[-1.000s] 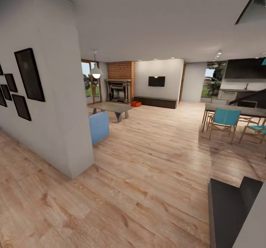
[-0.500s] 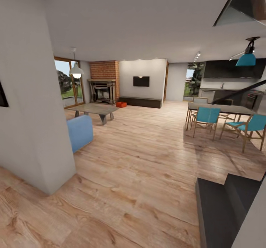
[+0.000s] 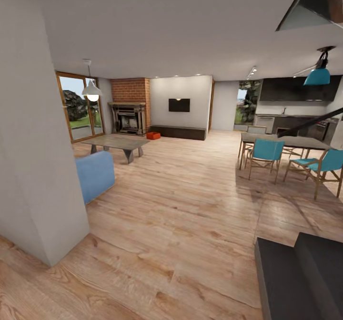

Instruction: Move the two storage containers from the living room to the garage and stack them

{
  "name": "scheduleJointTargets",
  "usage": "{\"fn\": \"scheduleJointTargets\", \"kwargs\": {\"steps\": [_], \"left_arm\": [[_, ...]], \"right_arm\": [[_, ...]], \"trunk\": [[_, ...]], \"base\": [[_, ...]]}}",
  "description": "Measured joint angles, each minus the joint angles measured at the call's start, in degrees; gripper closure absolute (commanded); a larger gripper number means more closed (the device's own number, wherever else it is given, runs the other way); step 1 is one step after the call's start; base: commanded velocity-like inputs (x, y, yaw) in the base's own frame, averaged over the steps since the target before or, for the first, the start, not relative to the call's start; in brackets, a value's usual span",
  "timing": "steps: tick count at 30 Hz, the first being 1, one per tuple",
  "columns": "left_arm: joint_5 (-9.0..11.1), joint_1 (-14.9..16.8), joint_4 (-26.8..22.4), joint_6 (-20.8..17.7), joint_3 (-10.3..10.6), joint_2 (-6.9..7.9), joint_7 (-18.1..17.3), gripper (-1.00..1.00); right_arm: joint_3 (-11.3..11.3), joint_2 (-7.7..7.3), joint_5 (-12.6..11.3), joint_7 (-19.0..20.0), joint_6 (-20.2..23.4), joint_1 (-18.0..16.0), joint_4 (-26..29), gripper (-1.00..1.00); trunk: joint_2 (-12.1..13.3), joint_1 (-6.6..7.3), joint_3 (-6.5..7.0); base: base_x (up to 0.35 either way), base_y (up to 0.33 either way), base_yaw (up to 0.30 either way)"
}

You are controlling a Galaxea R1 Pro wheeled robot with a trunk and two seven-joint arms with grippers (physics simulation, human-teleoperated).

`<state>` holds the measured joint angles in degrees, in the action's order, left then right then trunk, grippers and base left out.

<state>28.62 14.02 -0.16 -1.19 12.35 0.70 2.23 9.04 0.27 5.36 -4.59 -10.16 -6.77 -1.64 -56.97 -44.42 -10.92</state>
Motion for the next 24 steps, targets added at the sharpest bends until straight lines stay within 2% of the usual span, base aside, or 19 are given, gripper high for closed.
{"fn": "scheduleJointTargets", "kwargs": {"steps": [24], "left_arm": [[0.0, 0.0, 0.0, -0.08, 0.0, 0.0, 0.0, -1.0]], "right_arm": [[-0.09, -0.39, 0.12, -0.06, -0.23, 0.0, 0.01, -1.0]], "trunk": [[-0.01, 0.0, 0.0]], "base": [[0.323, 0.008, 0.0]]}}
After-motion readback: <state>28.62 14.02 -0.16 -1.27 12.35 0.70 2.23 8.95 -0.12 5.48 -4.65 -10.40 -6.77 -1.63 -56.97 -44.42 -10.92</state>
